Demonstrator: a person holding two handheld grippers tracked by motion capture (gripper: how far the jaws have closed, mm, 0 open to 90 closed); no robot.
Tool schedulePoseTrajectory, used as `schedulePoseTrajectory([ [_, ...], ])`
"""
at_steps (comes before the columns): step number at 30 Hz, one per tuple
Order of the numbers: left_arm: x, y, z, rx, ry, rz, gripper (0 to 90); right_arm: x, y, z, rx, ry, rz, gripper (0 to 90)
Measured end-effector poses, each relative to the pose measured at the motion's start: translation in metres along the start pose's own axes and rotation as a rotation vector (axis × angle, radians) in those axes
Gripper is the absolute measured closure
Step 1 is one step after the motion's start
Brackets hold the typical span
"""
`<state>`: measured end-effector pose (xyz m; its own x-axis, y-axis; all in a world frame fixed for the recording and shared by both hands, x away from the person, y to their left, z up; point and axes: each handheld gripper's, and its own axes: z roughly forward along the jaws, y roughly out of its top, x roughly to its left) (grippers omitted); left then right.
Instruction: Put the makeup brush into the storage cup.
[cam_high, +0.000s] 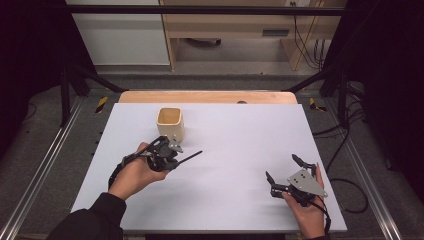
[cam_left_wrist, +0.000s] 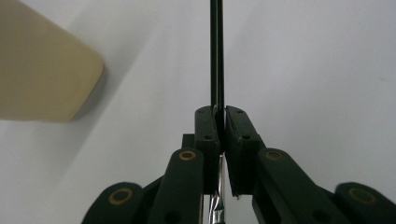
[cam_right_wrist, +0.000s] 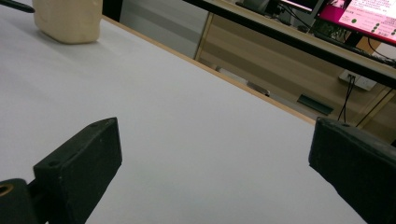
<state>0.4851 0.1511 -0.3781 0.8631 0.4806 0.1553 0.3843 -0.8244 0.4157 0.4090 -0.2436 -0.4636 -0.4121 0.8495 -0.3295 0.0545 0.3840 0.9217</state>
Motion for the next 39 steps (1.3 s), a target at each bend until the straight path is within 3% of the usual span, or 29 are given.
schedulePoseTrajectory([
  [12,-0.003,0.020,0.001,-0.016,-0.008,0.040,84.2,0.025,0.022,0.016,0.028,0.040,-0.193,2.8],
  [21,-0.002,0.029,0.003,-0.010,-0.014,0.058,84.2,0.045,0.036,0.041,0.002,0.064,-0.271,3.5],
  [26,-0.002,0.032,0.002,-0.005,-0.008,0.061,84.2,0.065,0.046,0.053,-0.023,0.079,-0.357,5.4],
  [30,-0.002,0.033,0.001,0.010,-0.008,0.074,84.2,0.074,0.057,0.058,-0.035,0.087,-0.420,5.7],
  [39,0.004,0.035,-0.002,0.003,-0.009,0.077,84.2,0.088,0.072,0.064,-0.038,0.128,-0.511,6.5],
])
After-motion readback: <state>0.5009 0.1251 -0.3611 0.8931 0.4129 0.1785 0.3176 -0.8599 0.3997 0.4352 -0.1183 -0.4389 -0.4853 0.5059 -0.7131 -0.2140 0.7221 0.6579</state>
